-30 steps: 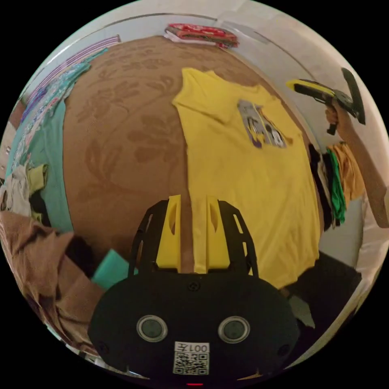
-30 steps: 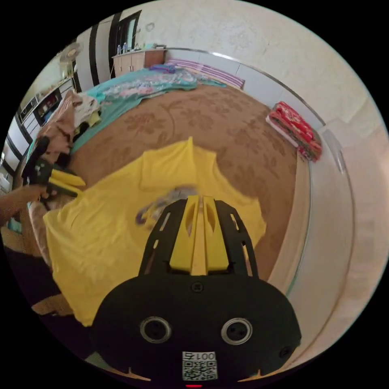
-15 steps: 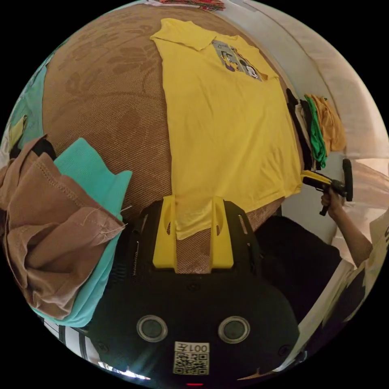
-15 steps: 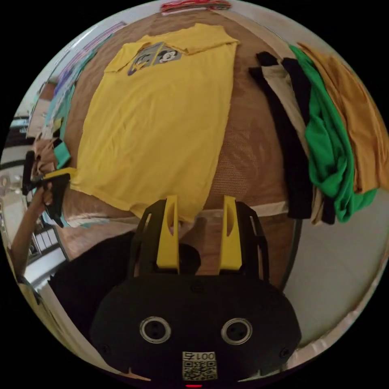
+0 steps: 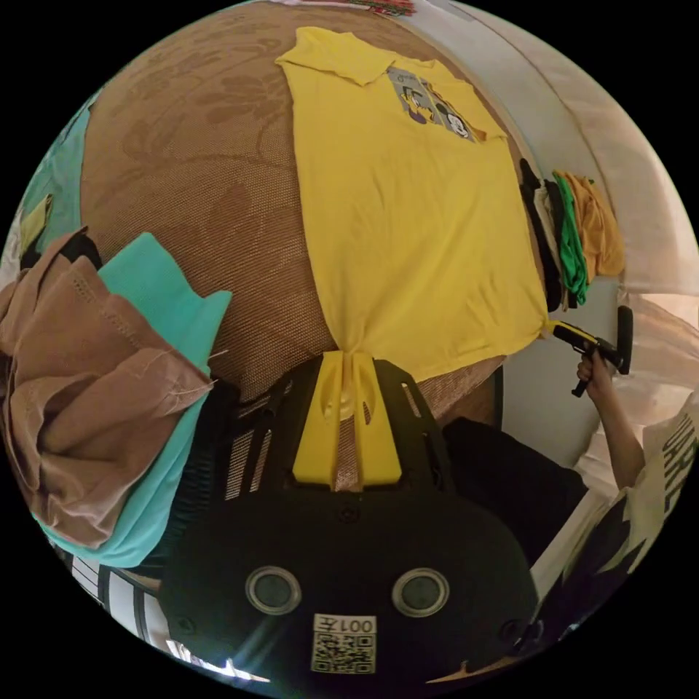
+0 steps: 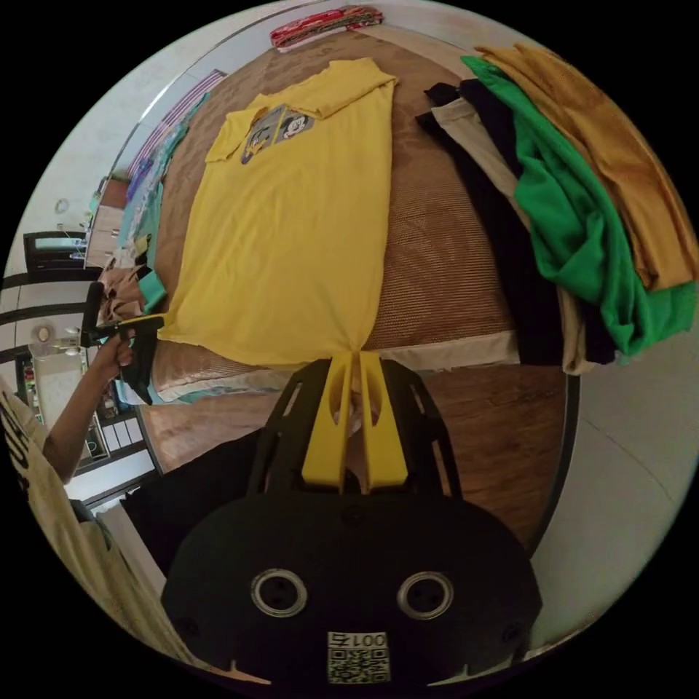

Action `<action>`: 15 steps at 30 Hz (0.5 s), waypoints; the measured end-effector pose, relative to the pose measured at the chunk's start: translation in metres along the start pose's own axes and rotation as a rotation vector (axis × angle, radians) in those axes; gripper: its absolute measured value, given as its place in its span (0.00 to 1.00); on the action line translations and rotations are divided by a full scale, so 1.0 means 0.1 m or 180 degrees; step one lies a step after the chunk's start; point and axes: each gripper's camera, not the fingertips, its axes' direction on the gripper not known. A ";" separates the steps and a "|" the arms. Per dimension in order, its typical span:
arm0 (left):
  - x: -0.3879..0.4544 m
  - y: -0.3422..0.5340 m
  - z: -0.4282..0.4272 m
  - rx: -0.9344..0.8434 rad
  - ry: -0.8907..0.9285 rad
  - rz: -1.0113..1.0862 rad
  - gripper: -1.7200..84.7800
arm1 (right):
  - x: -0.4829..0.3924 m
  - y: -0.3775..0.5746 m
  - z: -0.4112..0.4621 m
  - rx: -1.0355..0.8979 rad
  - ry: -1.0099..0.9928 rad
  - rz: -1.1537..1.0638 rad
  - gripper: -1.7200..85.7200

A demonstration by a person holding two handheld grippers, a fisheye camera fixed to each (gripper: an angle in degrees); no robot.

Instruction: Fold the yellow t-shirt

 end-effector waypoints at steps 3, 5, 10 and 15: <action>-0.10 0.04 0.00 0.0041 0.0010 -0.0003 0.00 | 0.38 0.22 -0.02 0.0013 -0.0294 0.0003 0.04; -0.16 0.05 0.05 0.0040 0.0033 -0.0047 0.00 | 0.65 0.38 0.07 0.0000 -0.0441 -0.0080 0.03; -0.28 0.07 0.21 -0.0010 -0.0116 -0.0095 0.00 | 1.07 0.70 0.39 -0.0247 -0.0163 -0.0248 0.04; -0.38 0.09 0.34 -0.0051 -0.0178 -0.0044 0.00 | 1.43 0.88 0.62 0.0037 -0.0681 -0.0335 0.09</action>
